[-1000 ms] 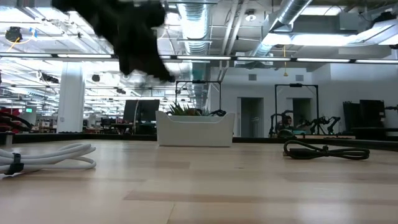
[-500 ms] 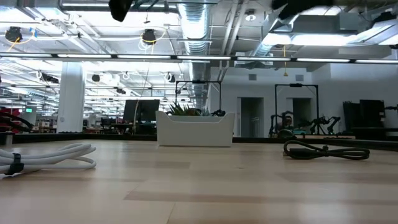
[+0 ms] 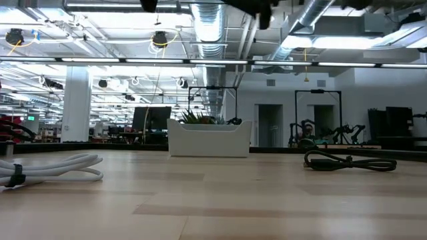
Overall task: Pick and place USB-C Cables
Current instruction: Put the blue charger cable into the gray bin
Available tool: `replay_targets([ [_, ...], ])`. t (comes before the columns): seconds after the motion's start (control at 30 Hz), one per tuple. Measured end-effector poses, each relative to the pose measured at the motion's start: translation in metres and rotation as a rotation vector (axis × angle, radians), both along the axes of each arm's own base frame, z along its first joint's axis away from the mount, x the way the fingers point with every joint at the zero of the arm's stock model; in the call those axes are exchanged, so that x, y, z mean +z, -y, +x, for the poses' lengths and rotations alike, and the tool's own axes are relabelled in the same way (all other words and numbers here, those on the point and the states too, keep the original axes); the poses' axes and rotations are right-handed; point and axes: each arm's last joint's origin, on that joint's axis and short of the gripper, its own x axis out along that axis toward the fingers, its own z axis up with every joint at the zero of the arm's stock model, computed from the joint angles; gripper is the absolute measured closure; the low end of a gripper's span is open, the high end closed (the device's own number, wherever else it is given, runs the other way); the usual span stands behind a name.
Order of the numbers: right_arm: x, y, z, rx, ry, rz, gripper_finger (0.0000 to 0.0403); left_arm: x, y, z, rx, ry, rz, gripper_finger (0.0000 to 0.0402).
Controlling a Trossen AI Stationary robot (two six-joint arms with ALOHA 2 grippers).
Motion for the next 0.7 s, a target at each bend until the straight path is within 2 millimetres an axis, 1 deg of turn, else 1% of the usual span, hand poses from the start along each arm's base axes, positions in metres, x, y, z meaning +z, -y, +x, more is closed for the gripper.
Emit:
replay_targets([
  [0.07,0.002,0.001,0.01,-0.006,-0.007,-0.026,0.014,-0.002,0.0,0.002,-0.005,-0.01,0.02,0.0397],
  [0.17,0.008,-0.001,0.015,0.023,-0.005,-0.059,0.0121,0.0,-0.001,0.002,0.002,0.012,0.036,0.0397],
  [0.23,0.008,-0.002,0.016,0.044,-0.013,-0.065,0.011,-0.003,-0.002,-0.002,0.002,0.067,0.052,0.0397],
  [0.3,0.008,-0.004,0.015,0.052,-0.019,-0.067,0.0101,-0.006,-0.003,-0.008,-0.018,0.175,0.044,0.0397],
  [0.37,0.01,-0.006,0.014,0.058,-0.007,-0.067,0.0096,-0.015,-0.008,-0.019,-0.016,0.255,0.039,0.0397],
  [0.47,0.015,-0.007,0.011,0.061,0.008,-0.073,0.0095,-0.035,-0.018,-0.027,0.003,0.301,0.02,0.0397],
  [0.57,0.013,-0.003,0.014,0.048,0.012,-0.072,0.0095,-0.041,-0.025,-0.029,-0.036,0.333,-0.002,0.0397],
  [0.7,0.011,0.007,0.02,0.015,0.047,-0.063,0.0094,-0.049,-0.026,-0.026,-0.078,0.291,-0.01,0.0397],
])
